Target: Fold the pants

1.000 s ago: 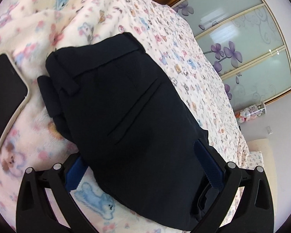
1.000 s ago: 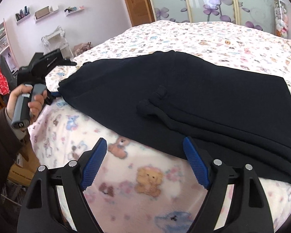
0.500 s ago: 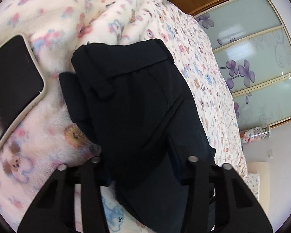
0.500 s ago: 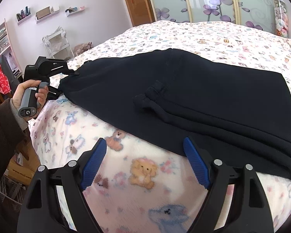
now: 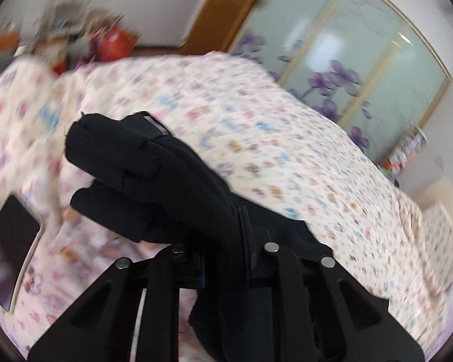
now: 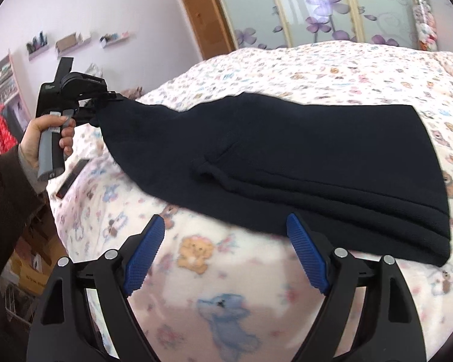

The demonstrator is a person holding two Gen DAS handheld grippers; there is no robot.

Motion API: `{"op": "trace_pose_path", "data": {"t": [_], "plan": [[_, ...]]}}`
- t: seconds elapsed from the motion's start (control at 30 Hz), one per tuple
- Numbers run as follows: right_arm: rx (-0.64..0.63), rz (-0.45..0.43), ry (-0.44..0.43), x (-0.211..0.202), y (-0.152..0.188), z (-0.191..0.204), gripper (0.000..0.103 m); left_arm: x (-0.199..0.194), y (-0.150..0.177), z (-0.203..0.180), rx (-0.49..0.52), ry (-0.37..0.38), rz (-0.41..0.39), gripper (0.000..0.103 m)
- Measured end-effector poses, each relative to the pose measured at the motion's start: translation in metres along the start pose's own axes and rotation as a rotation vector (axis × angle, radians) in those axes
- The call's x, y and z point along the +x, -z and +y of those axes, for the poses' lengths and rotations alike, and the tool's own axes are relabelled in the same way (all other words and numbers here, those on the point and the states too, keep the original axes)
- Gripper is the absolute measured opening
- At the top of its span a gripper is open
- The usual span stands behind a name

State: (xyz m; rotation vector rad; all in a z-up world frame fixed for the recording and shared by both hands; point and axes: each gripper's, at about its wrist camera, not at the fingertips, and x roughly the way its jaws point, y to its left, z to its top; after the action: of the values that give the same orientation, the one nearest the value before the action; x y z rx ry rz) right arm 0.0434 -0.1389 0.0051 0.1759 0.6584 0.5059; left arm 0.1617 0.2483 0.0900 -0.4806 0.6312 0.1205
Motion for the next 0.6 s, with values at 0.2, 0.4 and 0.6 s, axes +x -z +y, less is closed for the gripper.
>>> {"op": "trace_pose_path", "data": {"t": [0.2,0.4,0.6], "plan": [[0.092,-0.064,0.043,-0.024,-0.01,-0.032,0.086,-0.018,0.019,-0.097,0.283,0.075,-0.066,0.016],[0.156,-0.136,0.19,-0.05,-0.014,-0.071,0.086,-0.032,0.08,-0.192,0.541,0.256,-0.047,0.016],[0.267,-0.201,0.44,-0.077,-0.01,-0.118,0.088,-0.015,0.16,-0.238,0.661,0.434,0.14,0.016]]}}
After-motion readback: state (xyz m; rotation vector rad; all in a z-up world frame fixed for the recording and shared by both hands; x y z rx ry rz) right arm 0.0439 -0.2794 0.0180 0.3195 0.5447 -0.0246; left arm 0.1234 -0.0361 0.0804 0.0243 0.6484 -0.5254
